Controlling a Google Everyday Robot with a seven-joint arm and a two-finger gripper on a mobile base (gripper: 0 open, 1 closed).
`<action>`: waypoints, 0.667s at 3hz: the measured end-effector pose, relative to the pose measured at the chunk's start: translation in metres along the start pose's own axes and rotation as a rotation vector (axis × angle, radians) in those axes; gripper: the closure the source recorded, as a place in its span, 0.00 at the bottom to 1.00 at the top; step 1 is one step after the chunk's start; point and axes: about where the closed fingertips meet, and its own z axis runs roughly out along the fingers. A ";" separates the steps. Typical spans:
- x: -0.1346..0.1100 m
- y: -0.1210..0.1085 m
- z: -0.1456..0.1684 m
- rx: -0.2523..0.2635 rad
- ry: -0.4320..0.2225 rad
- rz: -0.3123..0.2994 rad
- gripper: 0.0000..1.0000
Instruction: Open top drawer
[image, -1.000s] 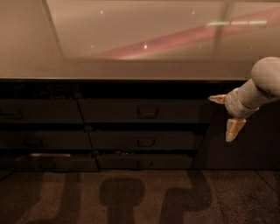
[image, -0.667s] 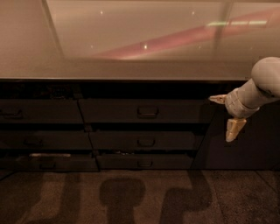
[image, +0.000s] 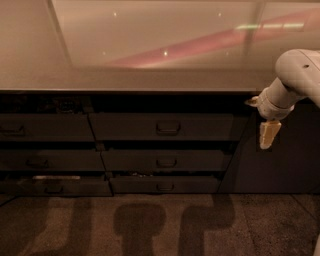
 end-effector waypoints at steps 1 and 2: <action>-0.001 0.002 0.005 -0.004 -0.020 -0.005 0.00; 0.004 0.015 0.066 -0.017 0.031 -0.048 0.00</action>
Offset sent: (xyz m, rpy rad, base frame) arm 0.0113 -0.0042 -0.0902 -0.0743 -0.0108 0.0025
